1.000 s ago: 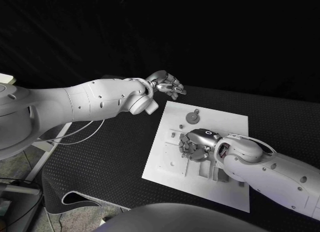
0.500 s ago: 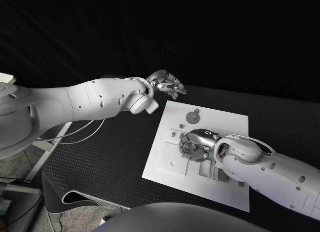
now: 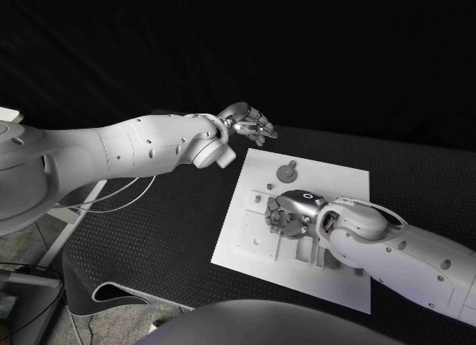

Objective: Assemble the parts on the task board

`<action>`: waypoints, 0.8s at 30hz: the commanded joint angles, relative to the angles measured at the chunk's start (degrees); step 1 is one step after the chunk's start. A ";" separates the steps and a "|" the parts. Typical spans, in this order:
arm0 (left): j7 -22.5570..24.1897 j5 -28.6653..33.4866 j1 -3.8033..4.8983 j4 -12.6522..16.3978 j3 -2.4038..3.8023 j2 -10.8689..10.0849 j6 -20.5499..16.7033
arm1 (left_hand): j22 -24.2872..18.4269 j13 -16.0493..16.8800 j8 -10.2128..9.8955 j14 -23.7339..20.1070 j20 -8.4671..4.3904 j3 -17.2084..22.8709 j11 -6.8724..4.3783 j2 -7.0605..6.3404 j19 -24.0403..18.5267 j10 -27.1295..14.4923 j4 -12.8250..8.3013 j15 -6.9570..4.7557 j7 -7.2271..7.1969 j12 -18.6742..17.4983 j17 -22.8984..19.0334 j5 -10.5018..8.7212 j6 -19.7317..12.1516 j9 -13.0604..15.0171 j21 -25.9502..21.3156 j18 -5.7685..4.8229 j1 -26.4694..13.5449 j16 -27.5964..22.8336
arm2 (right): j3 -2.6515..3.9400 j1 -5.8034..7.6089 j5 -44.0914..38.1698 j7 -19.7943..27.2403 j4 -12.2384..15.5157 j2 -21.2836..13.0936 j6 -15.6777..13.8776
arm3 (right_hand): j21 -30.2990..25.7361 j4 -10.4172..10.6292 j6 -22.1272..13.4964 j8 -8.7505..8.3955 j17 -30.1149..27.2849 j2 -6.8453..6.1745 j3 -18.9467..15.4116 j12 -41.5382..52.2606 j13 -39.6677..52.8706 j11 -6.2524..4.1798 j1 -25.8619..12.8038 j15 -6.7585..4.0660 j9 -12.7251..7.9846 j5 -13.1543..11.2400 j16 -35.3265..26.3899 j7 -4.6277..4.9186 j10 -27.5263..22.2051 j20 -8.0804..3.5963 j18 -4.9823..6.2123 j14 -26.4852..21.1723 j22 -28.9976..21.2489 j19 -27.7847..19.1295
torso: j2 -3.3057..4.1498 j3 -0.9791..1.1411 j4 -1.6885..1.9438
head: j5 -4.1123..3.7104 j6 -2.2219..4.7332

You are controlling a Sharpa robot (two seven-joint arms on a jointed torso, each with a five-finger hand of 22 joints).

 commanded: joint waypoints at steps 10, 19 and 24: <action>0.45 -0.26 0.11 0.11 0.04 0.07 0.08 | -0.07 -0.12 0.27 0.40 -0.19 -0.19 0.00 0.01 0.37 0.00 0.11 -0.12 1.22 0.22 0.10 -0.22 -0.05 -0.09 0.08 1.02 0.48 -0.25 | -1.57 -0.26 -4.89 -1.96 0.32 0.72 2.75 | -0.06 -5.99 0.00 0.05 0.11 1.03 5.70 -0.01 0.20 -0.12 0.80 -0.45 0.13 0.13 -0.16 0.37 -0.49 -0.22 1.30 0.06 1.21 -0.03 | 0.01 0.01 -0.01 | -0.16 -0.15; 0.41 -0.26 0.11 0.09 0.04 -0.12 0.03 | -0.09 -0.15 0.28 0.41 -0.19 -0.20 0.00 -0.02 0.37 -0.01 0.12 -0.12 1.23 0.23 0.13 -0.22 -0.08 -0.10 0.08 1.02 0.49 -0.28 | -2.01 -0.26 -5.97 -2.53 2.39 -0.31 3.27 | -0.02 -6.00 0.04 -0.01 0.13 0.89 5.64 -0.04 0.29 -0.12 0.79 -0.44 0.14 0.13 -0.14 0.36 -0.48 -0.23 1.30 0.07 1.23 -0.05 | 0.01 0.03 0.04 | -0.31 -0.27; 0.42 -0.26 0.12 0.13 0.04 -0.16 0.07 | -0.09 -0.17 0.28 0.42 -0.19 -0.20 0.01 -0.02 0.37 -0.01 0.12 -0.12 1.23 0.24 0.15 -0.22 -0.09 -0.11 0.08 1.02 0.50 -0.30 | -2.11 -0.26 -6.28 -2.70 2.45 -0.54 3.22 | 0.00 -6.00 0.07 -0.03 0.14 0.86 5.62 -0.04 0.32 -0.12 0.79 -0.45 0.15 0.13 -0.14 0.35 -0.46 -0.23 1.30 0.07 1.23 -0.05 | 0.01 0.06 -0.03 | -0.18 -0.46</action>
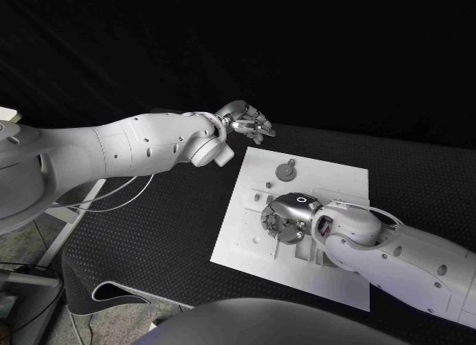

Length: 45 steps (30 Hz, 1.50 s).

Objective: Assemble the parts on the task board

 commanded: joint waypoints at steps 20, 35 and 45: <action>0.49 -0.24 0.08 0.03 0.03 0.14 0.14 | -0.13 -0.14 0.28 0.44 -0.19 -0.22 0.01 -0.03 0.38 -0.02 0.19 -0.12 1.25 0.27 0.16 -0.23 -0.15 -0.11 0.08 0.63 0.46 -0.37 | -0.56 -0.60 -1.15 -1.53 -1.34 -0.13 -0.54 | 0.13 -3.59 0.08 -0.54 0.14 0.91 3.61 -0.35 0.14 0.14 0.64 -0.30 0.05 0.36 -0.07 0.23 -0.43 -0.25 1.31 0.15 1.21 0.04 | -0.01 -0.03 0.07 | -0.12 -0.01; 0.46 -0.24 0.08 0.01 0.03 -0.04 0.07 | -0.15 -0.19 0.29 0.45 -0.19 -0.23 0.01 -0.06 0.37 -0.02 0.19 -0.12 1.26 0.29 0.21 -0.22 -0.17 -0.13 0.08 0.64 0.49 -0.42 | -0.56 -0.59 -0.77 -2.19 -1.82 -0.40 -1.34 | 0.54 -3.62 -0.86 -1.75 0.42 -0.24 2.44 -0.78 1.01 0.39 -0.34 -0.06 -0.15 0.35 0.30 0.82 -1.06 -0.32 1.31 0.22 1.27 0.05 | 0.00 0.02 -0.02 | -0.11 -0.07; 0.45 -0.24 0.08 0.02 0.03 -0.07 0.10 | -0.16 -0.22 0.30 0.46 -0.20 -0.22 0.01 -0.09 0.37 -0.02 0.17 -0.12 1.26 0.31 0.24 -0.22 -0.18 -0.14 0.08 0.64 0.53 -0.45 | -0.56 -0.59 -1.04 -2.91 -1.98 -0.57 -0.71 | 0.98 -3.70 -1.08 -2.49 0.57 -1.49 -0.60 -0.79 1.94 0.27 -2.24 -0.16 -0.32 0.35 0.48 1.06 -1.12 -0.34 1.31 0.15 1.33 -0.03 | -0.01 0.02 -0.03 | -0.16 -0.08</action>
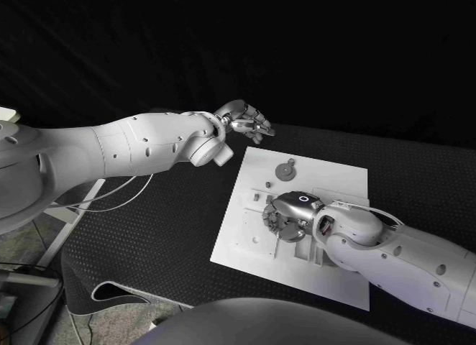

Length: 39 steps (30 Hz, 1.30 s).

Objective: Assemble the parts on the task board

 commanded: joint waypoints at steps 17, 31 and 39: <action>0.45 -0.23 0.07 0.10 0.03 -0.09 0.08 | -0.09 -0.12 0.32 0.47 -0.20 -0.20 0.01 -0.08 0.38 -0.02 0.16 -0.13 1.26 0.33 0.10 -0.22 -0.19 -0.10 0.08 1.17 0.59 -0.27 | -0.35 -0.33 -1.39 -3.16 -0.83 -0.65 2.61 | 0.78 -0.05 -1.98 -2.77 0.18 -0.92 -4.71 0.00 1.67 -0.24 -1.20 0.03 -1.31 0.07 0.17 0.92 -0.03 -0.41 -0.53 -0.82 1.26 -0.87 | 0.01 0.00 0.00 | -0.21 -0.06; 0.40 -0.23 0.07 0.19 0.03 -0.32 0.06 | -0.10 -0.17 0.34 0.50 -0.21 -0.19 0.01 -0.08 0.39 -0.02 0.15 -0.13 1.26 0.35 0.16 -0.22 -0.20 -0.11 0.09 1.17 0.65 -0.31 | -0.34 -0.15 -1.98 -4.51 0.01 -1.95 1.41 | 1.47 -0.11 -4.67 -5.65 0.32 -1.98 -7.97 -0.41 2.85 0.01 -0.83 0.25 -3.54 0.08 0.34 1.51 -0.07 -0.54 -0.53 -0.88 1.24 -1.28 | -0.04 -0.02 -0.04 | -0.38 0.01; 0.46 -0.23 0.07 0.07 0.02 -0.44 0.07 | -0.11 -0.20 0.36 0.52 -0.21 -0.18 0.01 -0.08 0.40 -0.02 0.14 -0.14 1.25 0.37 0.19 -0.22 -0.19 -0.12 0.10 1.17 0.69 -0.33 | -0.28 0.42 -3.40 -5.30 2.99 -3.75 -0.97 | 1.67 -0.09 -4.30 -5.72 0.37 -1.99 -8.54 -0.37 3.19 -0.05 -0.31 0.20 -3.83 0.08 0.45 1.49 0.30 -0.56 -0.53 -0.76 1.22 -1.22 | -0.04 0.05 -0.07 | -0.46 0.12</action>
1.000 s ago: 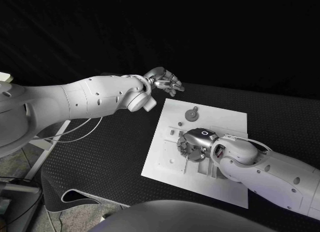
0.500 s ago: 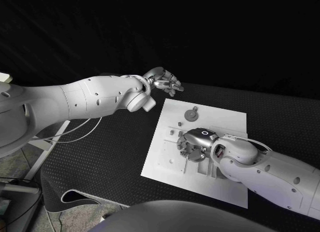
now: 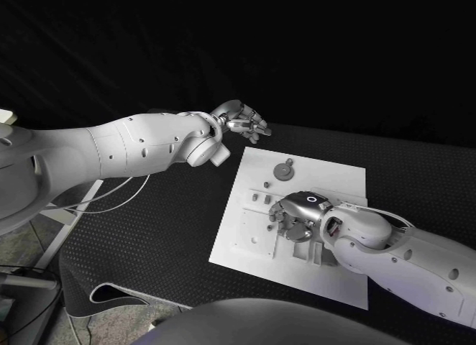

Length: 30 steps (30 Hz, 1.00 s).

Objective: Assemble the parts on the task board

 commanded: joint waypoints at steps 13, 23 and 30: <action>0.77 -0.21 0.05 -0.82 0.02 0.30 0.20 | -0.09 -0.13 0.42 0.33 0.01 -0.17 -0.01 -0.07 0.19 0.03 0.13 0.07 1.23 0.43 0.15 -0.22 -0.12 -0.07 0.10 0.83 0.75 -0.38 | 3.82 2.23 3.74 -1.65 5.79 -4.61 -2.06 | 1.08 -0.01 1.99 -0.08 0.26 0.60 -1.05 0.19 0.60 -0.02 0.76 -0.27 -0.24 -0.14 0.80 -0.28 1.20 -0.22 -0.42 0.72 1.22 0.64 | -0.22 0.15 -0.11 | -1.12 1.64; 1.24 -0.19 0.04 -1.77 0.02 0.59 0.49 | -0.21 -0.14 1.32 0.46 0.00 -0.30 -0.56 0.25 0.21 1.31 0.08 0.06 0.64 1.37 0.58 -0.23 1.26 0.10 0.11 0.79 0.91 -0.75 | 6.14 6.22 9.22 0.13 8.69 -11.61 -1.84 | 1.57 0.05 1.72 -0.53 0.45 0.29 -3.30 -0.74 0.56 0.28 -2.06 0.01 -0.69 -0.14 1.26 -0.03 0.45 -0.45 -0.42 1.18 1.19 1.12 | -0.62 0.16 -0.49 | -1.99 2.84; 1.27 -0.15 0.04 -1.98 0.01 0.46 0.51 | -0.22 -0.15 1.34 0.47 0.00 -0.33 -0.57 0.23 0.21 1.32 0.06 0.06 0.62 1.39 0.60 -0.23 1.29 0.09 0.11 0.79 0.91 -0.77 | 6.14 7.30 4.48 -4.05 11.44 -15.39 4.14 | 0.81 0.10 -0.83 -2.22 0.21 -0.77 -7.20 -5.42 -1.70 2.61 -5.60 2.25 -1.90 -0.13 0.49 -0.49 -6.74 -0.06 -0.59 -0.44 0.93 -0.57 | -0.76 0.18 -0.79 | -2.65 3.51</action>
